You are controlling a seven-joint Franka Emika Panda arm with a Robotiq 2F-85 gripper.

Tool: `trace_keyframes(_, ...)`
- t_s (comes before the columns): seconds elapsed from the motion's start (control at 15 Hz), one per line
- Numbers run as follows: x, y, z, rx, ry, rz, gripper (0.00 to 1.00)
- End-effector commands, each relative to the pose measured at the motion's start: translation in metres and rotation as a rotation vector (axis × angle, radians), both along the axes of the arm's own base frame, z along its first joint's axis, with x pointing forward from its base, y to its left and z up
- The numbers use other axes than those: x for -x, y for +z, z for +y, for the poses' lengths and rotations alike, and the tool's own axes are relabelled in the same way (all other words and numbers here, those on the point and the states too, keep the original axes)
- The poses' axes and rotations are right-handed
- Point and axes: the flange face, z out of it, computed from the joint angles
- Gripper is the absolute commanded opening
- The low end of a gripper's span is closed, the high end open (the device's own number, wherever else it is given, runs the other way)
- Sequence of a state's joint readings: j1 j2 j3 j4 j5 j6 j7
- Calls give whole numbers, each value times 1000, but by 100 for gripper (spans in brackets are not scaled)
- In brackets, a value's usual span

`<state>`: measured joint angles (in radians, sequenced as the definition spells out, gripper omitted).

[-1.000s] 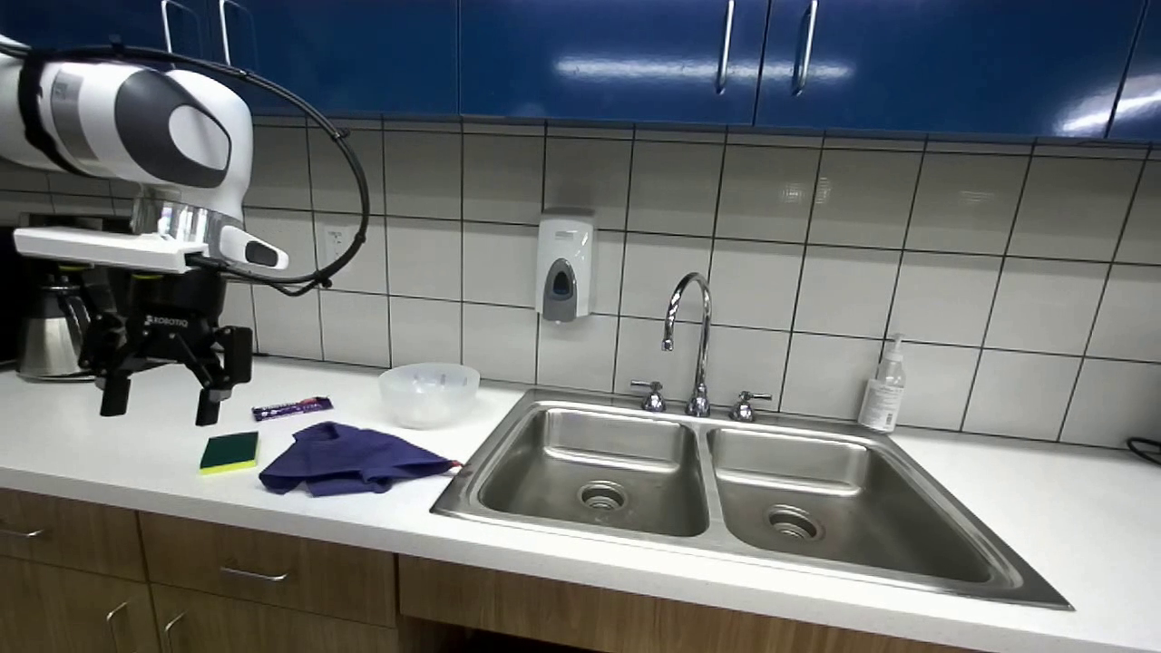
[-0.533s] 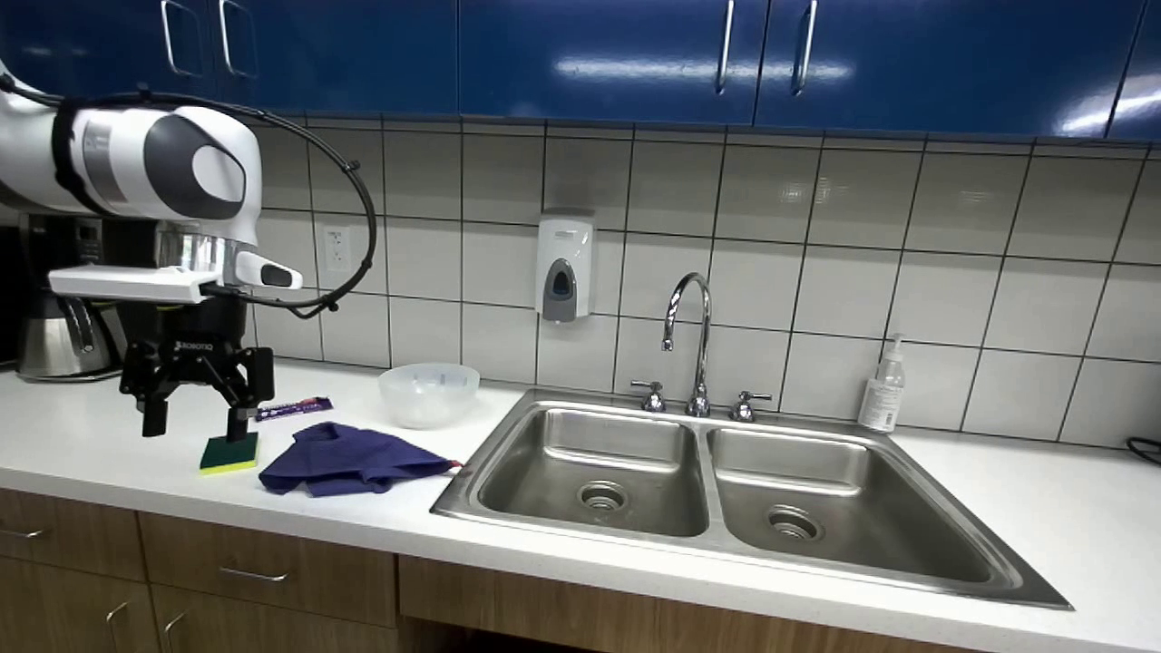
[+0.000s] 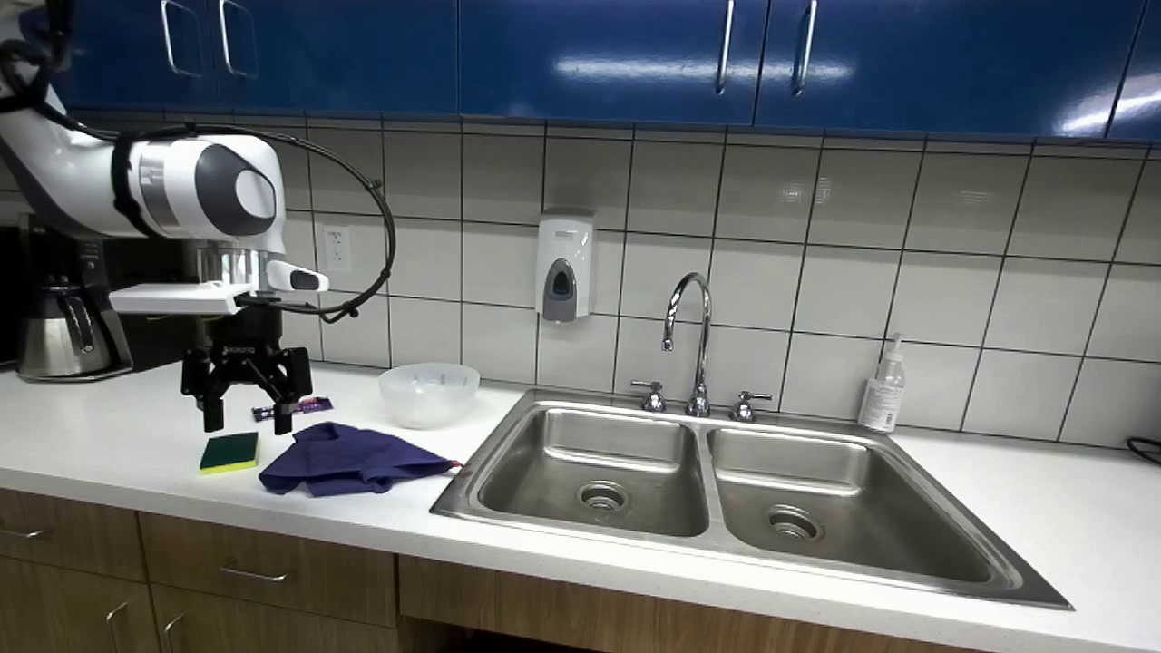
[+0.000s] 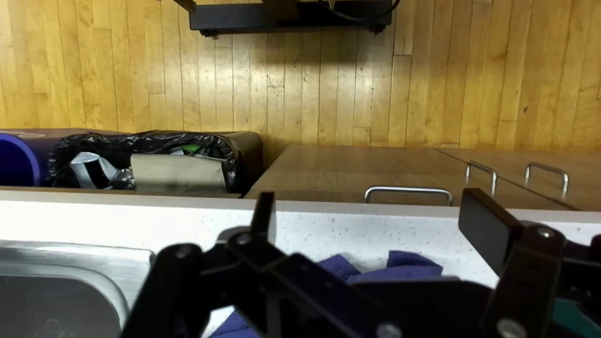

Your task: Put the blue towel inside the plastic bowl

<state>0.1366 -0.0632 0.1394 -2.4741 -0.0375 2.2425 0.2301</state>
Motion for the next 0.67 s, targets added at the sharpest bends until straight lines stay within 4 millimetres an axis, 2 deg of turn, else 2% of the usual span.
trace_keyframes(0.0,-30,-4,-6,20,-94,-29,100)
trace_keyframes(0.6,-80,-10,-8,9,-350,-101,100)
